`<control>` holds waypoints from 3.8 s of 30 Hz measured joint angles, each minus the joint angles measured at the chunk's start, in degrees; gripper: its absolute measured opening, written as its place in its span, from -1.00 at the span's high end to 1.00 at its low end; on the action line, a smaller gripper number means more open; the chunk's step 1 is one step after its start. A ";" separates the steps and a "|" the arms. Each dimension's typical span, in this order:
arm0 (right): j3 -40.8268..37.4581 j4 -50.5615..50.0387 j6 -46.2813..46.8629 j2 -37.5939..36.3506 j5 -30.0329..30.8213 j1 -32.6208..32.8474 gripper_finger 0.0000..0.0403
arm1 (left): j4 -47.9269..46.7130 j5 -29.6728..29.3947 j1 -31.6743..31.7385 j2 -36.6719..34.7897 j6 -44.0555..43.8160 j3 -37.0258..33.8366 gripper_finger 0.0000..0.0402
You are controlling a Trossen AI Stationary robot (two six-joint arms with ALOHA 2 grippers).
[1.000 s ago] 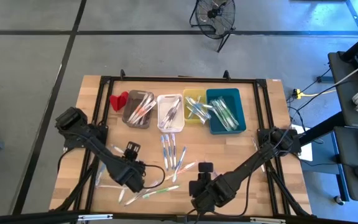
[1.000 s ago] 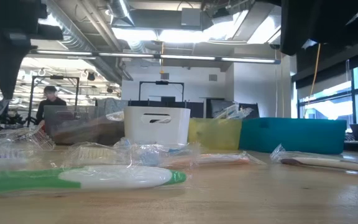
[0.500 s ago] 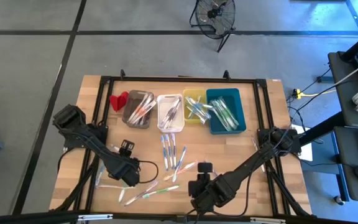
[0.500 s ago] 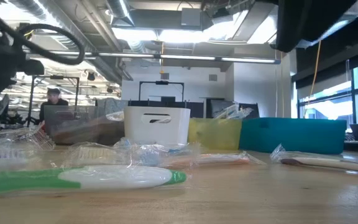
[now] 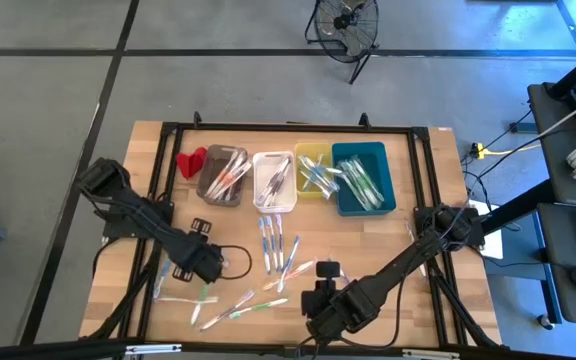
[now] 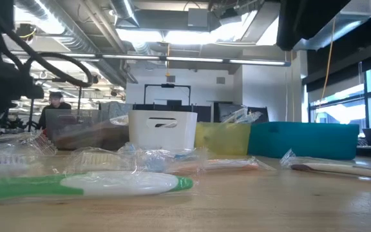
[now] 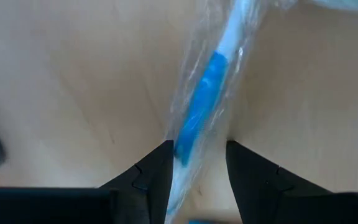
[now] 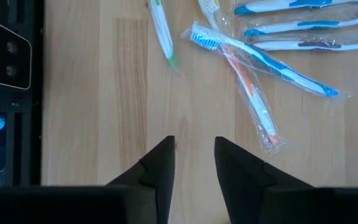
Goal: Pick & Place Toothbrushes
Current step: Put the blue toothbrush into the yellow bin
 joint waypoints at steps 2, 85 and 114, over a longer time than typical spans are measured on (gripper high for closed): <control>0.00 -0.02 -0.07 0.00 0.00 0.00 0.45 | 1.61 0.42 1.04 -0.29 1.26 -1.13 0.29; -0.63 16.81 -17.51 1.18 6.36 -0.72 0.67 | 101.76 -14.34 -1.06 14.49 30.46 0.26 0.90; 0.79 23.47 -28.47 1.16 8.39 -1.38 0.34 | 103.91 -11.79 0.38 17.25 32.65 1.22 0.90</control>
